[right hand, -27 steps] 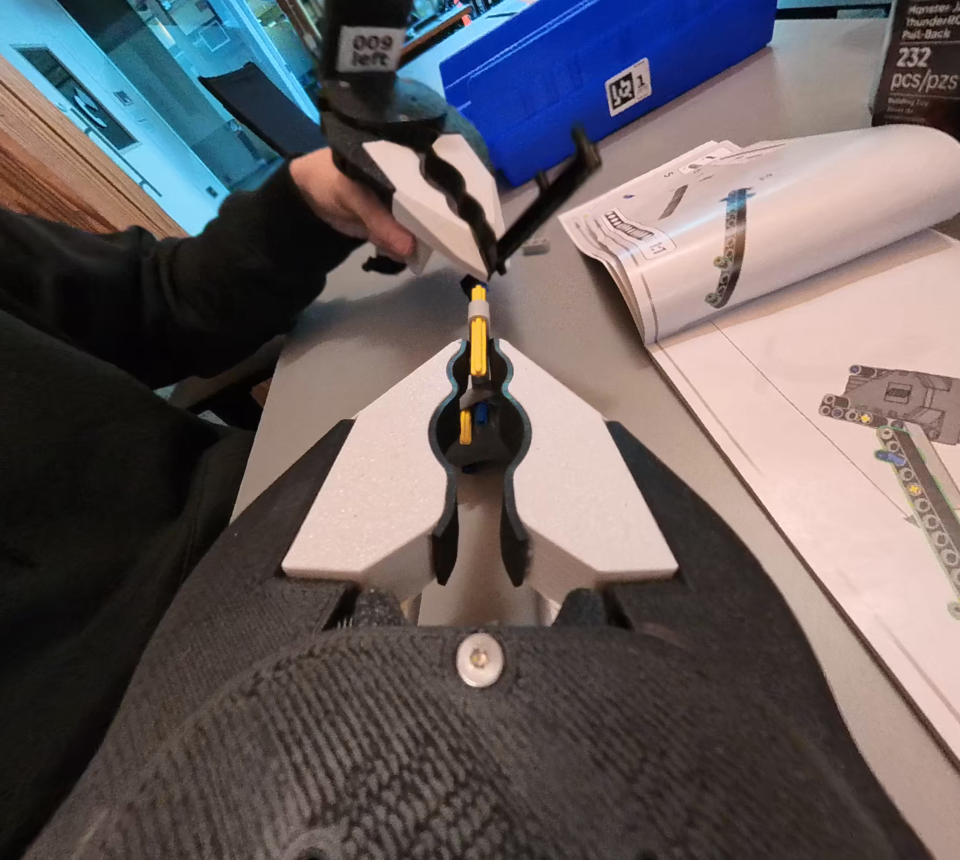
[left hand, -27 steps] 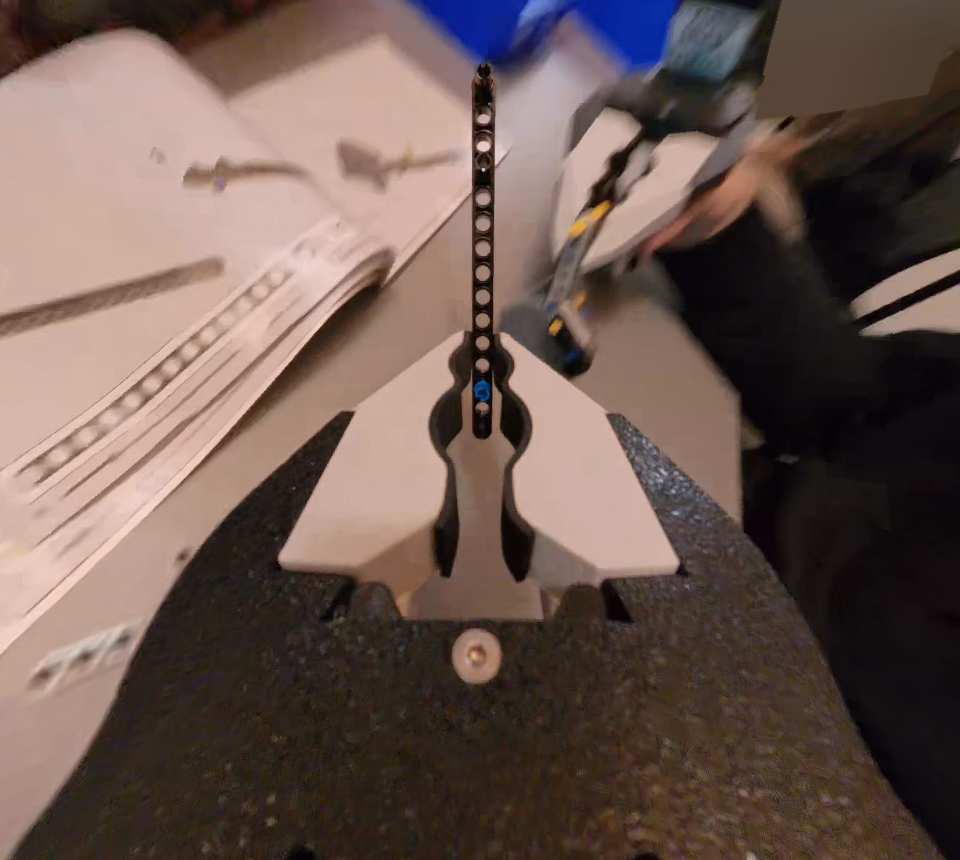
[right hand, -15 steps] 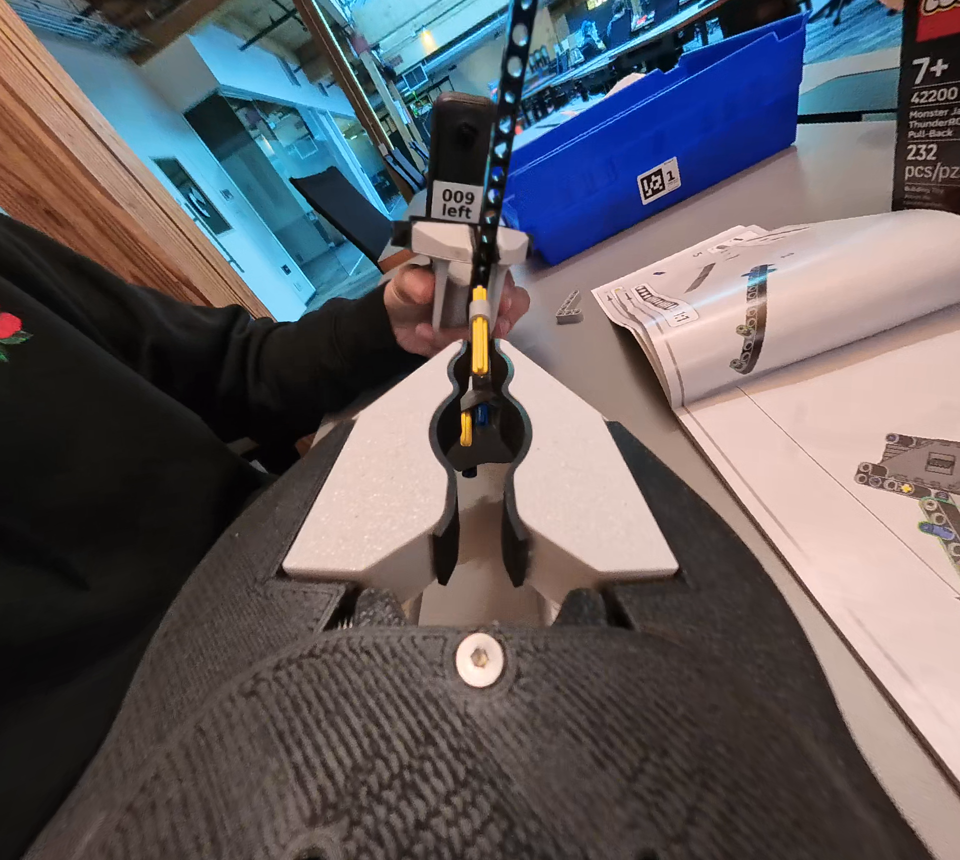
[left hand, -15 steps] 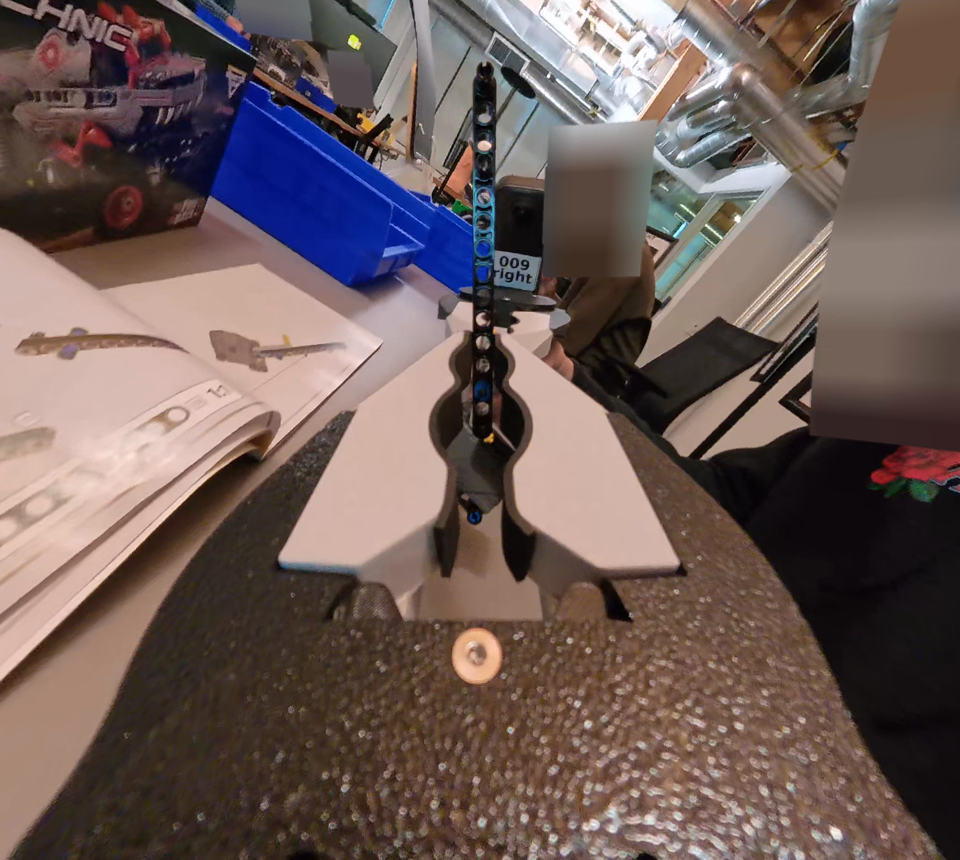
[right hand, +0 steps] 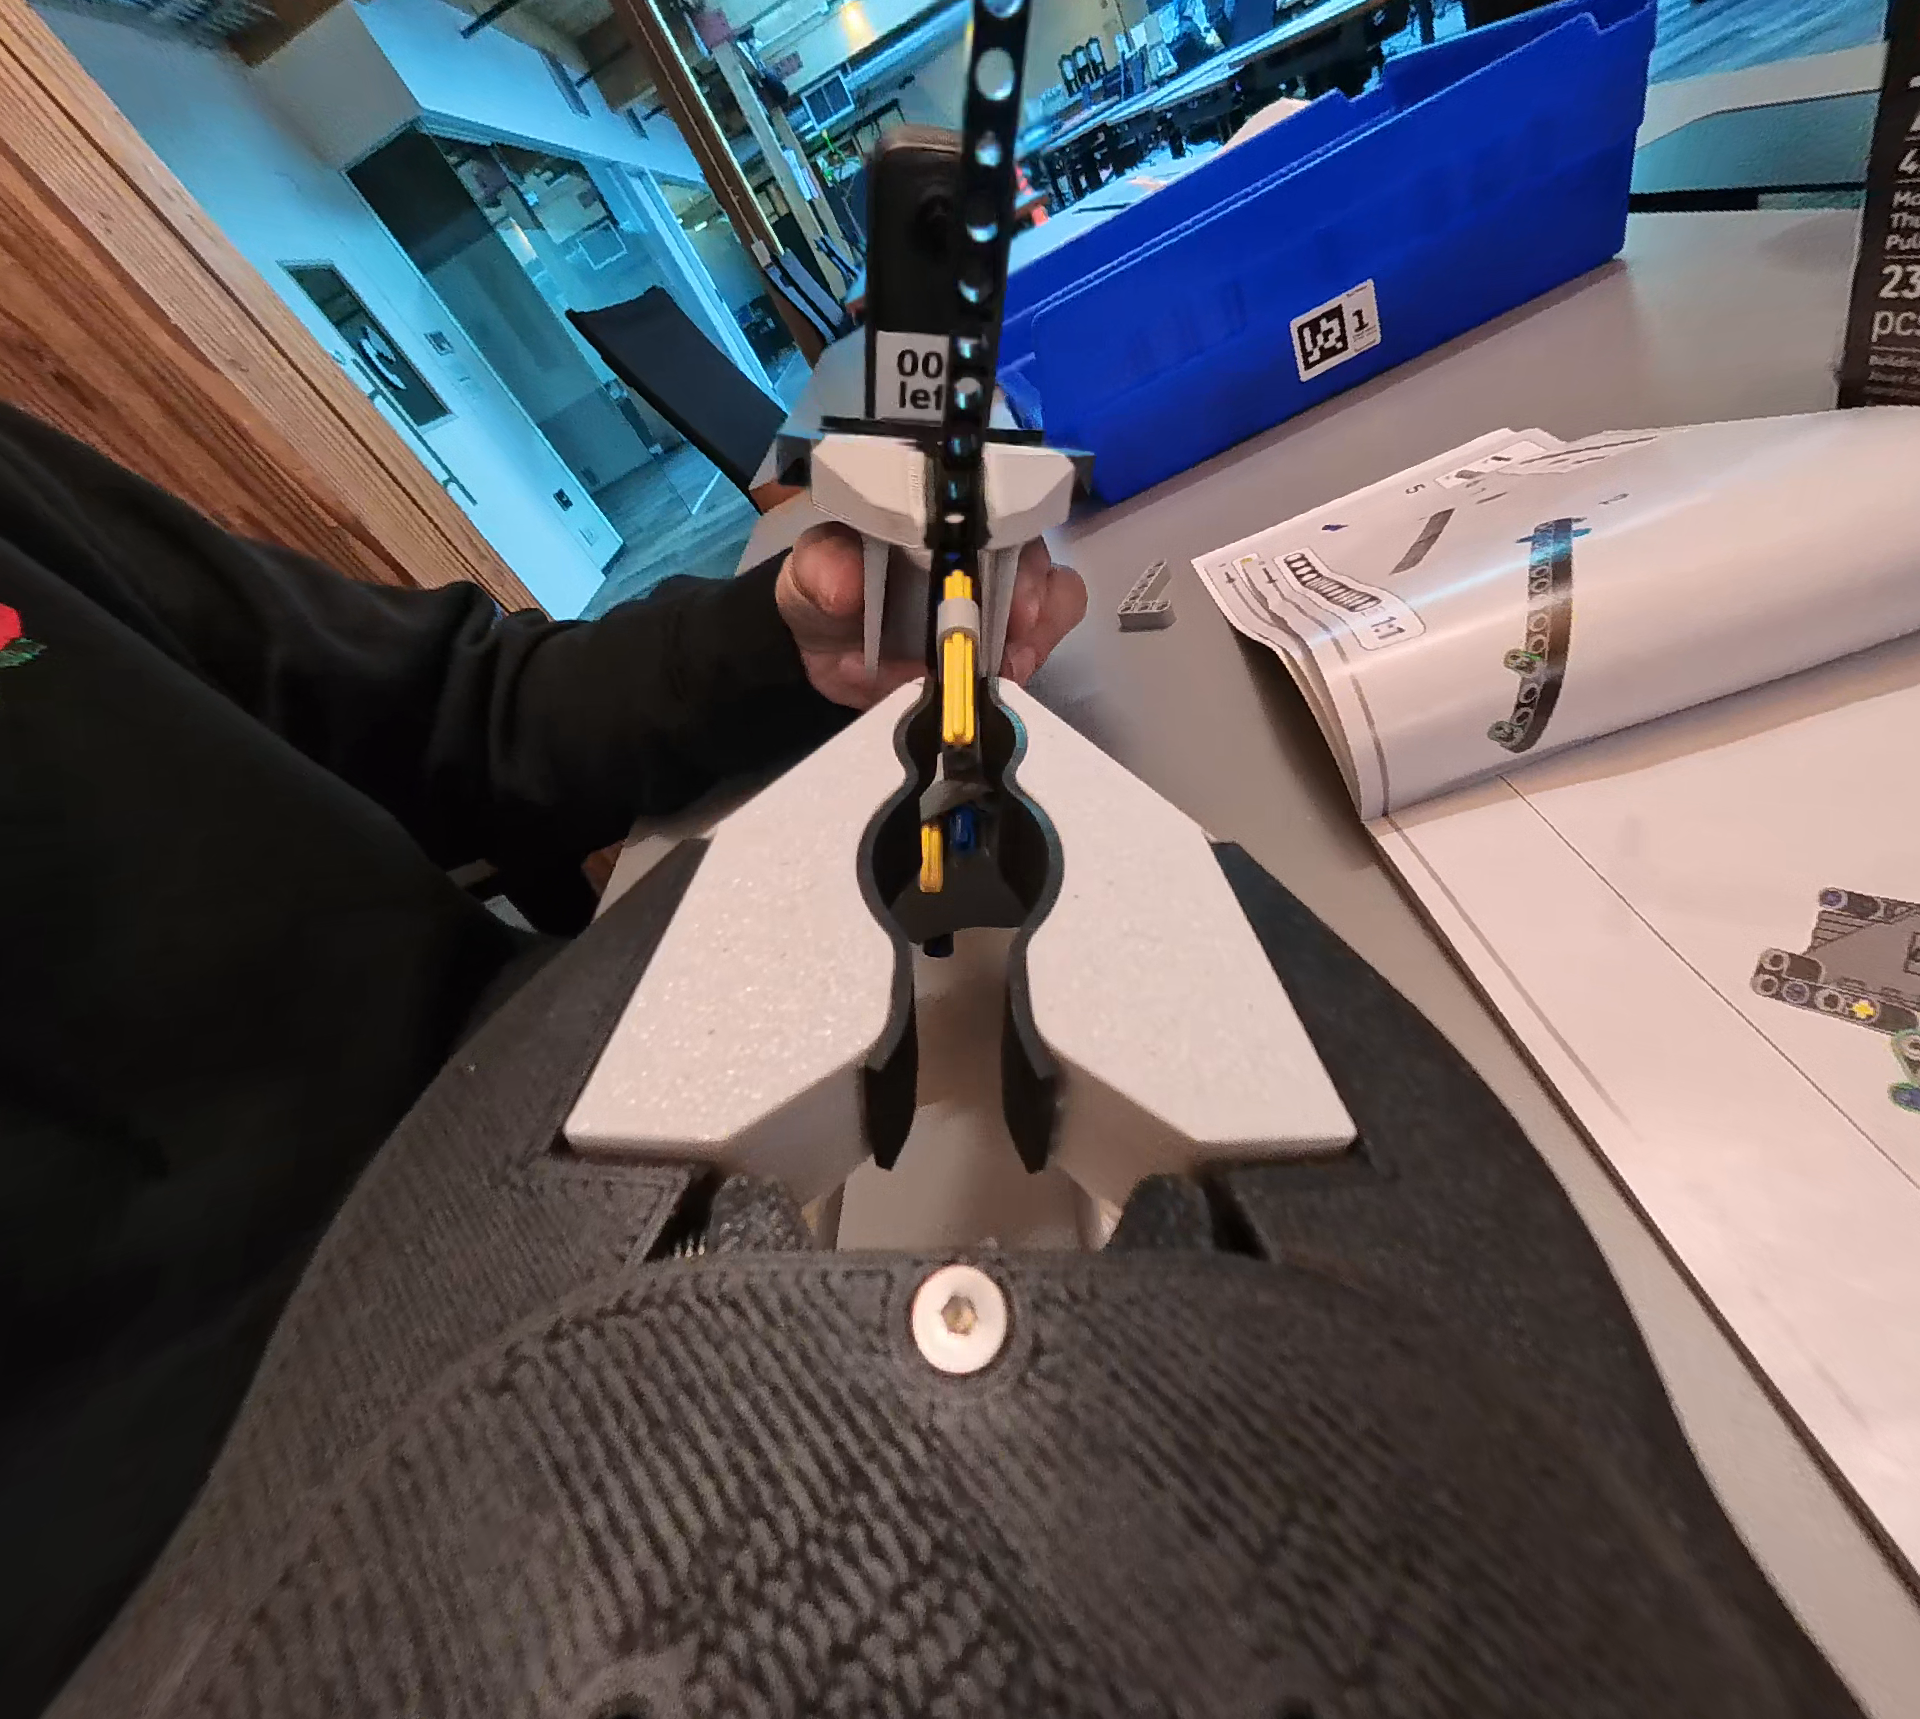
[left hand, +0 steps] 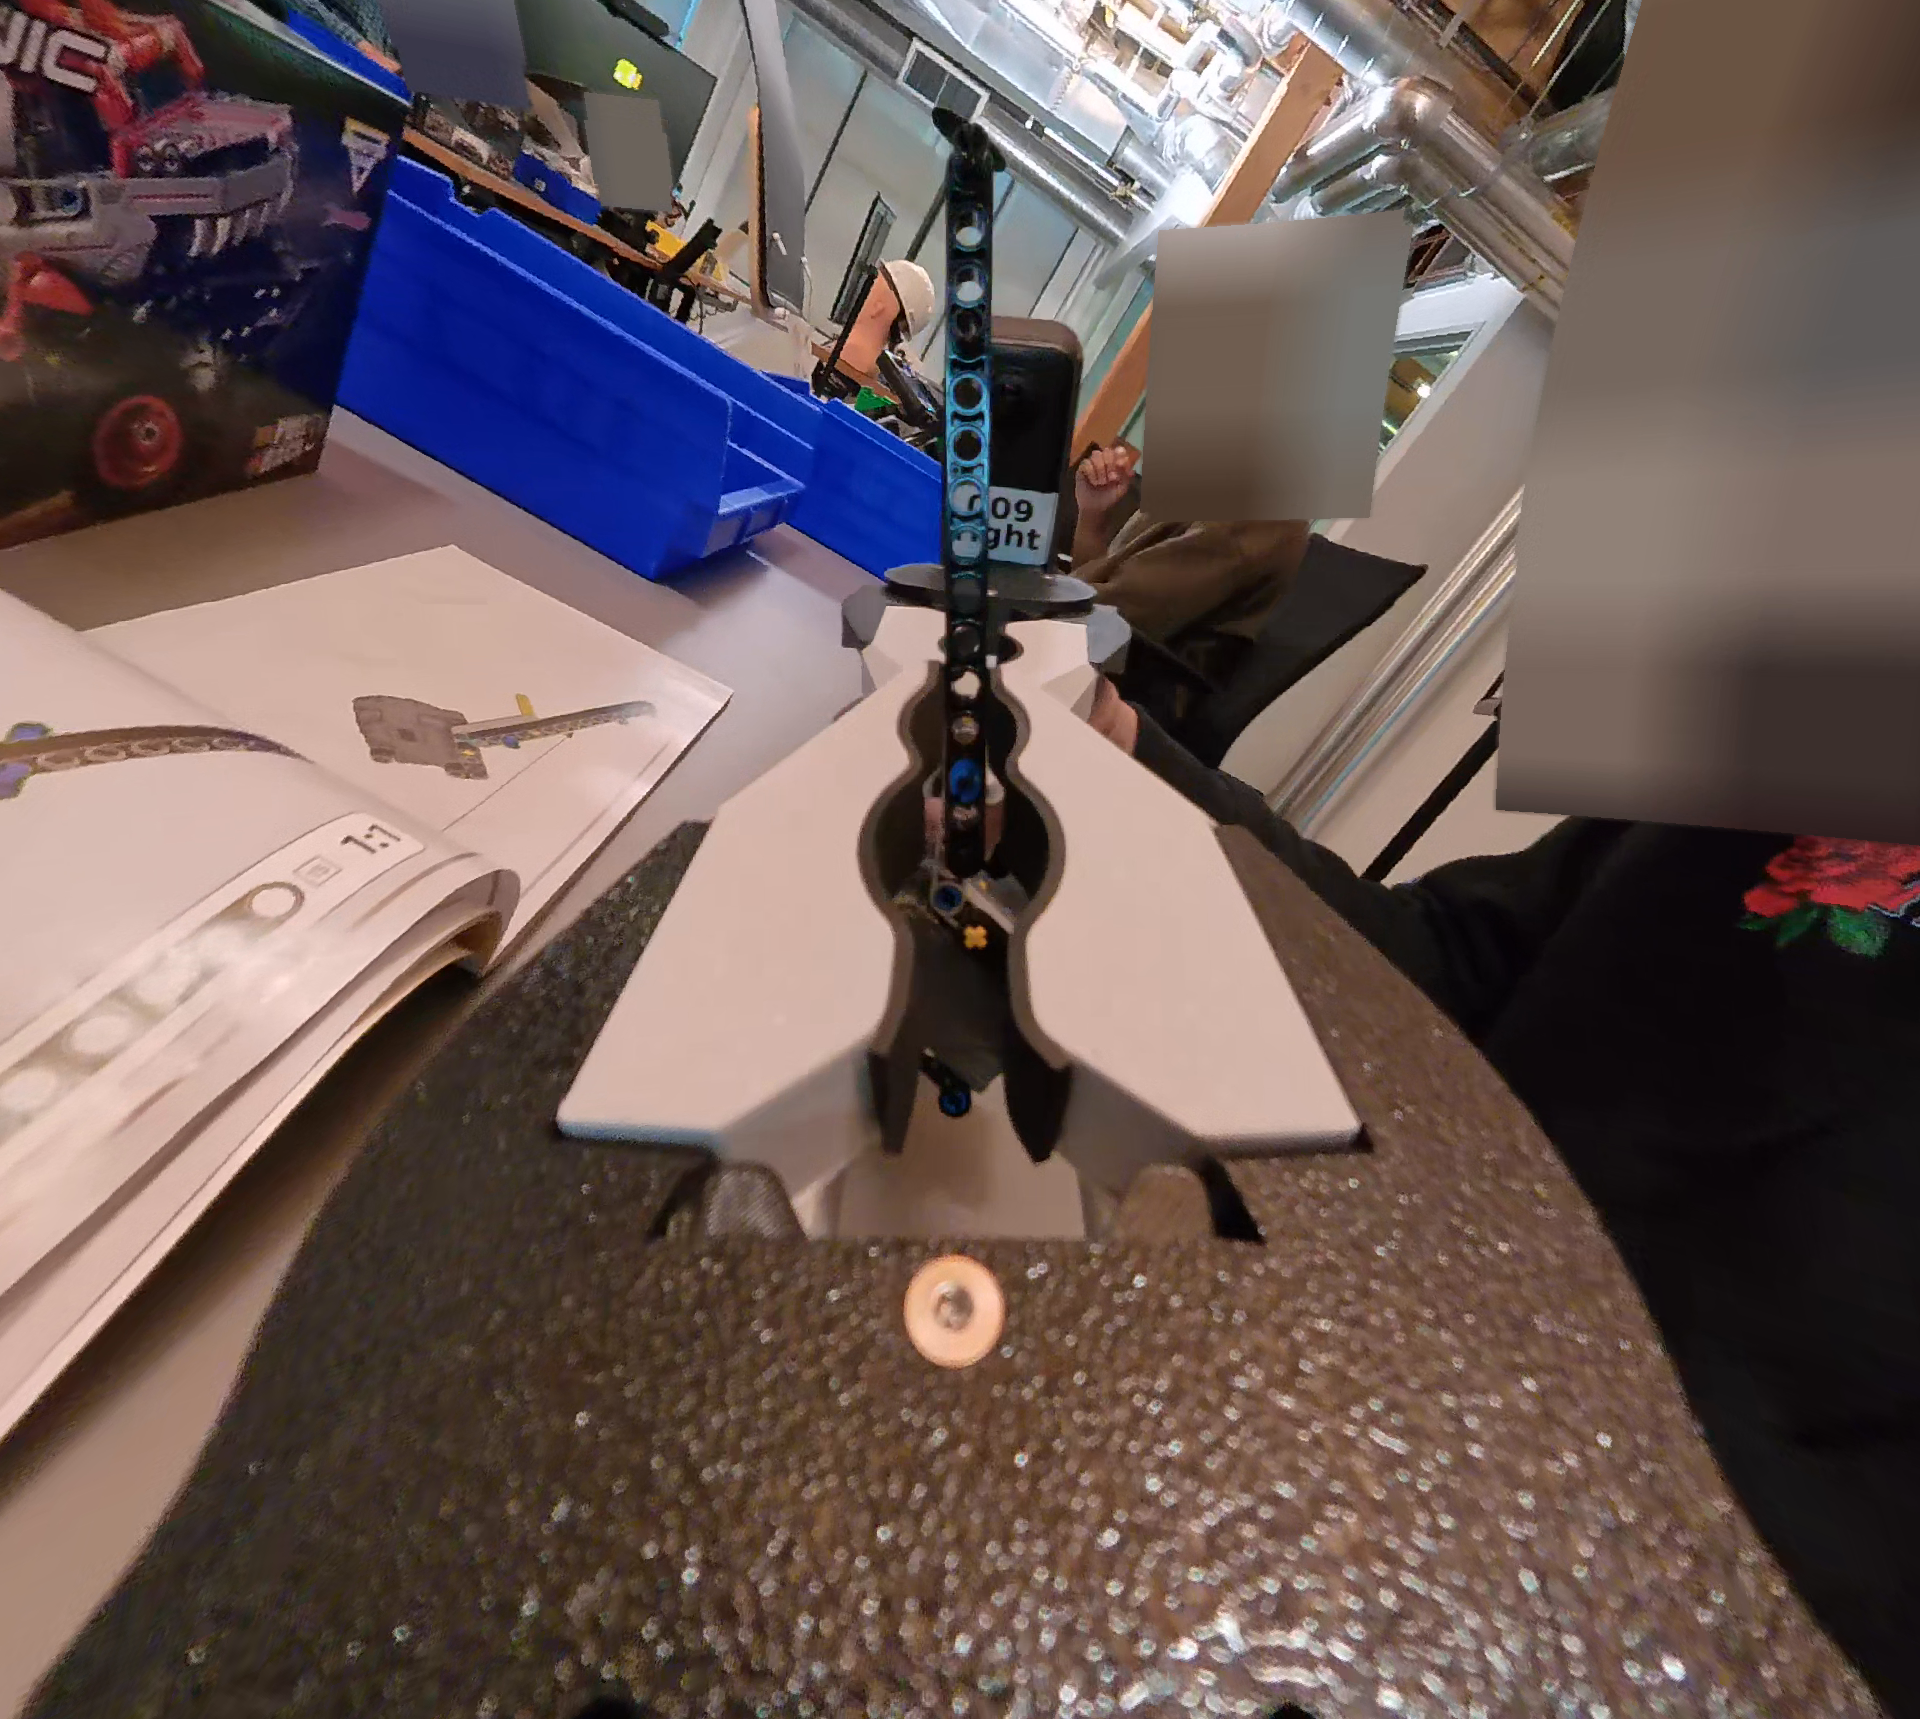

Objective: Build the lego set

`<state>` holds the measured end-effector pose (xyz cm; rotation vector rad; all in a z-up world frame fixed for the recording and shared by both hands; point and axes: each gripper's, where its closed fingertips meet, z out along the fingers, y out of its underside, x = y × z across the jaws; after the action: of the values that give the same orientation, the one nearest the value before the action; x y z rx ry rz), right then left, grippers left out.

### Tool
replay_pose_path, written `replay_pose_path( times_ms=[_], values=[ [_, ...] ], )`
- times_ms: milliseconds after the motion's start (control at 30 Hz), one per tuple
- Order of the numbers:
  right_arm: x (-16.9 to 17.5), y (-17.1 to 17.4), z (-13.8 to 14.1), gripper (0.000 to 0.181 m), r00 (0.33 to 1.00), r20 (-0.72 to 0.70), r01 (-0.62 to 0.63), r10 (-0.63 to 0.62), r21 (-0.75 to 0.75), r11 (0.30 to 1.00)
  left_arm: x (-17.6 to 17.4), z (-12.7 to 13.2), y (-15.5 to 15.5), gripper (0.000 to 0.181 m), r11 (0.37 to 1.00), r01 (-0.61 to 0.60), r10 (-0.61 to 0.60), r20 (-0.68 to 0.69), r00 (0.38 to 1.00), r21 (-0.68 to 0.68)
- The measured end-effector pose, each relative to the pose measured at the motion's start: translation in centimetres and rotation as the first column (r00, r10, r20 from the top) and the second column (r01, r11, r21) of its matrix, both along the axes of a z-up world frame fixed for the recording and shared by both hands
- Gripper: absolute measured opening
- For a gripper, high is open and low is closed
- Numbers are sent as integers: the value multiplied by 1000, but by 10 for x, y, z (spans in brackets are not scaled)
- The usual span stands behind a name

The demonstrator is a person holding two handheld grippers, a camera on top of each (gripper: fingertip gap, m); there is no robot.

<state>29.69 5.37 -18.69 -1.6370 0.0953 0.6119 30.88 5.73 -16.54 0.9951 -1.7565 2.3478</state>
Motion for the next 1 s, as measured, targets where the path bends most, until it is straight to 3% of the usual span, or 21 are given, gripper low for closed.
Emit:
replay_pose_path(
  times_ms=[1000],
  values=[
    [-2, 3, -6, 5, 999, -47, -16, 14, -46, 999, 3, -7, -8, 5, 999, 30, -29, -15, 999, 45]
  ],
)
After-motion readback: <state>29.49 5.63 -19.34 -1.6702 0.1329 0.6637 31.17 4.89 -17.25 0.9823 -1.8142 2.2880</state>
